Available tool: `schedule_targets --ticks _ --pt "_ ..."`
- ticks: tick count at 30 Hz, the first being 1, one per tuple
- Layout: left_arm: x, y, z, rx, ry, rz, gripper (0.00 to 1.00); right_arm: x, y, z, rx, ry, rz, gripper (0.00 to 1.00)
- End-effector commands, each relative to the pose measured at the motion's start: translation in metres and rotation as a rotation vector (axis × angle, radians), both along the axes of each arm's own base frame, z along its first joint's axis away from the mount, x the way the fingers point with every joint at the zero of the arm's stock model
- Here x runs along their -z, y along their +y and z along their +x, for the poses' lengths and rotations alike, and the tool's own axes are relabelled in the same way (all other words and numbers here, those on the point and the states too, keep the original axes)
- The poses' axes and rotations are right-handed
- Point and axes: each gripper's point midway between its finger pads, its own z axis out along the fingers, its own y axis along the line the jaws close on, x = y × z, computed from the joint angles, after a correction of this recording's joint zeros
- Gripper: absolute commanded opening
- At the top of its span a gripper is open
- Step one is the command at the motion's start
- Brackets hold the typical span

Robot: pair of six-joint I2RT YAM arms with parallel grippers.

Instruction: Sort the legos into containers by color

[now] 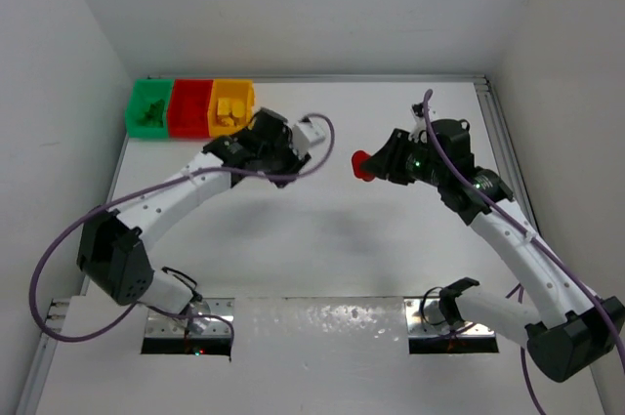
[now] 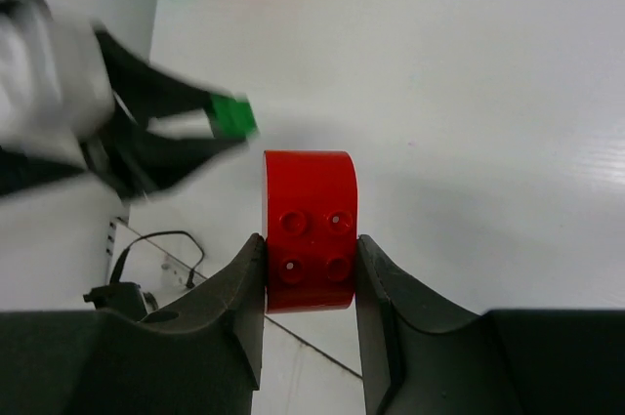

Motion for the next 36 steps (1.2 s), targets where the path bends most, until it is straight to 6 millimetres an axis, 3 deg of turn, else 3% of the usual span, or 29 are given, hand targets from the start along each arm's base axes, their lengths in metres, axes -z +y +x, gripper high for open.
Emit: schedule_targets --ticks 1,2,3,5,6,7,8,10,11,13,16,19,21,24,26,27,29,30,31,33,35,36 --pt "-0.058 0.062 0.099 -0.427 -0.138 -0.089 0.00 -0.010 -0.008 -0.001 0.016 -0.037 -0.027 0.00" --pt "-0.047 0.078 0.118 -0.496 -0.091 -0.081 0.00 -0.010 -0.009 -0.002 0.019 -0.036 -0.027 0.00" --pt "-0.049 0.118 0.137 -0.615 -0.073 -0.091 0.00 -0.010 -0.010 -0.002 0.027 -0.038 -0.033 0.00" --pt "-0.055 0.135 0.159 -0.665 0.010 -0.183 0.00 -0.011 -0.013 -0.004 0.030 -0.036 -0.041 0.00" --pt "-0.054 0.169 0.163 -0.741 0.054 -0.198 0.00 -0.011 -0.014 -0.005 0.034 -0.036 -0.046 0.00" --pt "-0.043 0.172 0.170 -0.732 0.122 -0.240 0.00 -0.012 -0.015 -0.005 0.035 -0.037 -0.047 0.00" --pt "-0.062 0.196 0.183 -0.757 0.093 -0.278 0.00 -0.013 -0.016 -0.007 0.034 -0.040 -0.049 0.00" --pt "-0.048 0.214 0.187 -0.793 0.163 -0.258 0.00 -0.008 -0.018 -0.009 0.051 -0.031 -0.050 0.00" --pt "-0.063 0.229 0.197 -0.818 0.124 -0.267 0.00 -0.011 -0.019 -0.009 0.056 -0.047 -0.037 0.00" --pt "-0.057 0.248 0.204 -0.893 0.133 -0.242 0.00 -0.006 -0.019 -0.010 0.064 -0.041 -0.030 0.00" --pt "-0.066 0.282 0.215 -1.002 0.063 -0.232 0.00 -0.007 -0.020 -0.011 0.060 -0.041 -0.042 0.00" --pt "-0.065 0.324 0.225 -1.114 -0.027 -0.207 0.00 -0.006 -0.022 -0.013 0.056 -0.029 -0.062 0.00" --pt "-0.072 0.366 0.236 -1.230 -0.133 -0.159 0.00 -0.005 -0.022 -0.013 0.055 -0.027 -0.060 0.00" --pt "-0.056 0.417 0.253 -1.375 -0.214 -0.108 0.00 -0.002 -0.021 -0.013 0.057 -0.020 -0.057 0.00" --pt "-0.051 0.438 0.263 -1.421 -0.255 -0.120 0.00 0.000 -0.021 -0.013 0.057 -0.007 -0.059 0.00" --pt "-0.034 0.437 0.272 -1.391 -0.229 -0.134 0.00 -0.003 -0.020 -0.014 0.053 -0.005 -0.057 0.00" --pt "-0.028 0.444 0.282 -1.394 -0.253 -0.133 0.00 0.000 -0.021 -0.015 0.052 0.031 -0.071 0.00" --pt "-0.013 0.445 0.288 -1.390 -0.233 -0.128 0.00 -0.009 -0.020 -0.013 0.051 0.021 -0.068 0.00" --pt "-0.011 0.447 0.292 -1.389 -0.240 -0.129 0.00 -0.005 -0.019 -0.012 0.048 0.043 -0.084 0.00" --pt "0.005 0.452 0.300 -1.376 -0.243 -0.108 0.00 -0.017 -0.018 -0.008 0.051 0.030 -0.079 0.00" --pt "0.008 0.459 0.304 -1.390 -0.260 -0.097 0.00 -0.023 -0.016 -0.005 0.051 0.025 -0.071 0.00" --pt "0.021 0.458 0.307 -1.375 -0.236 -0.100 0.00 -0.025 -0.016 -0.004 0.056 0.025 -0.063 0.00"
